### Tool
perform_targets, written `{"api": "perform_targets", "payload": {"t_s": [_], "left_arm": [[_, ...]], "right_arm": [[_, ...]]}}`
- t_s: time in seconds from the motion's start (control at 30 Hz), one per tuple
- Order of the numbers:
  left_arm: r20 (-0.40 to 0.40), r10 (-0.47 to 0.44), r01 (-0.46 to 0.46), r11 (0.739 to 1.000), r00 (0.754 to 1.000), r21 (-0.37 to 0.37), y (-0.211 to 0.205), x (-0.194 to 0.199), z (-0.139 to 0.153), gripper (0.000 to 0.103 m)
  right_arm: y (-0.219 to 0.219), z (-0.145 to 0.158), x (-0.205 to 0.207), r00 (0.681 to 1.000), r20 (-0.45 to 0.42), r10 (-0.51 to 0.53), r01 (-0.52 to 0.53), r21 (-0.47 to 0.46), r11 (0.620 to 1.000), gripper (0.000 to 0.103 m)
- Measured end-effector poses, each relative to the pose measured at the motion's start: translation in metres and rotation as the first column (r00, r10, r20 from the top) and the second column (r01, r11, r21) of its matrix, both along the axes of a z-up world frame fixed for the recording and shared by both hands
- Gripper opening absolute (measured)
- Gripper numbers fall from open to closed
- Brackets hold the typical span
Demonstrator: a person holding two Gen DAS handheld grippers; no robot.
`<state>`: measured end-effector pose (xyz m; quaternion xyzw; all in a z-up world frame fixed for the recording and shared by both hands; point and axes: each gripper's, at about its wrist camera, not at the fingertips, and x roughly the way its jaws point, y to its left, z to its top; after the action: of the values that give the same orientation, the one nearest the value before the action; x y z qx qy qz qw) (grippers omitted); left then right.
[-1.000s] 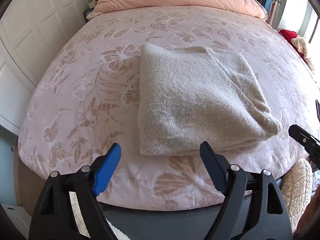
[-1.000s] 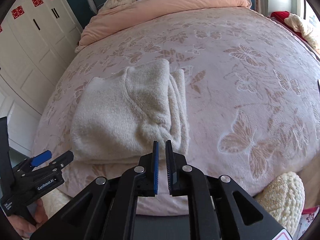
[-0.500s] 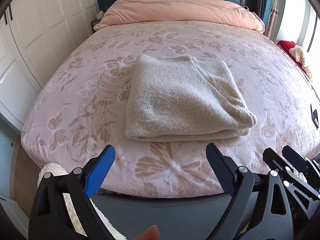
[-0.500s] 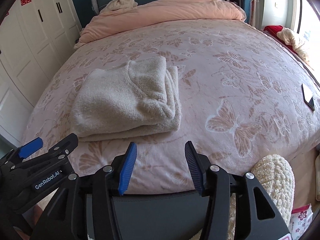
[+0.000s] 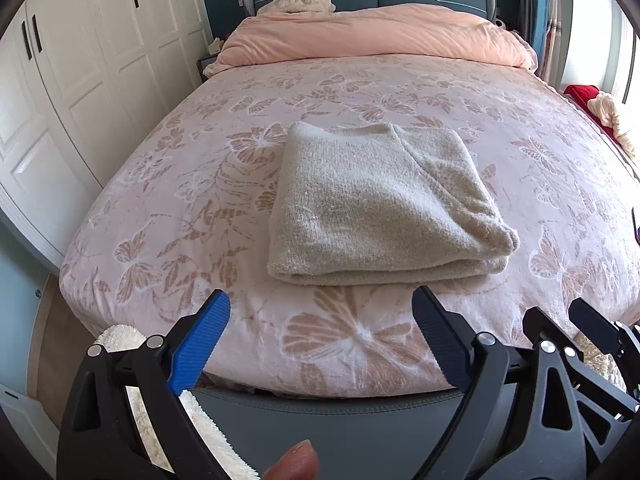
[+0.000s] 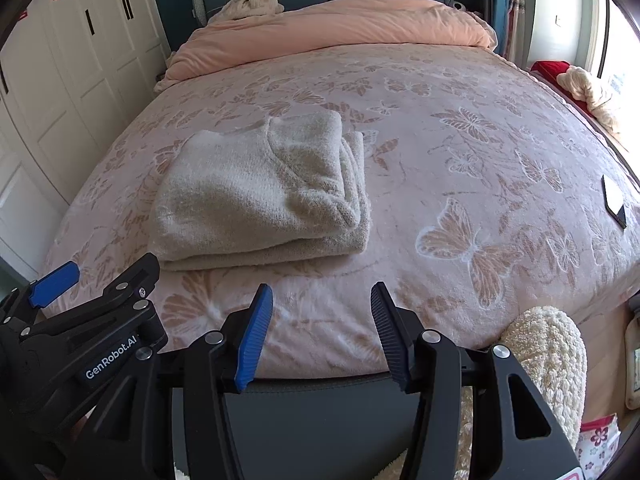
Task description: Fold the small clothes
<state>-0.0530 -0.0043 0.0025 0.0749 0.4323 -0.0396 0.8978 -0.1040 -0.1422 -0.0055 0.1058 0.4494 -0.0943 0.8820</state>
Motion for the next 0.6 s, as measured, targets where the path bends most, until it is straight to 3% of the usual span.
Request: {"api": "perform_targets", "payload": {"t_s": [0.6], "left_arm": [[-0.001, 0.003, -0.003, 1.0, 1.0, 0.012, 0.0024, 0.0026, -0.0046, 0.089]], "right_arm": [[0.0056, -0.0039, 0.0015, 1.0, -0.013, -0.007, 0.006, -0.018, 1.0, 0.051]]}}
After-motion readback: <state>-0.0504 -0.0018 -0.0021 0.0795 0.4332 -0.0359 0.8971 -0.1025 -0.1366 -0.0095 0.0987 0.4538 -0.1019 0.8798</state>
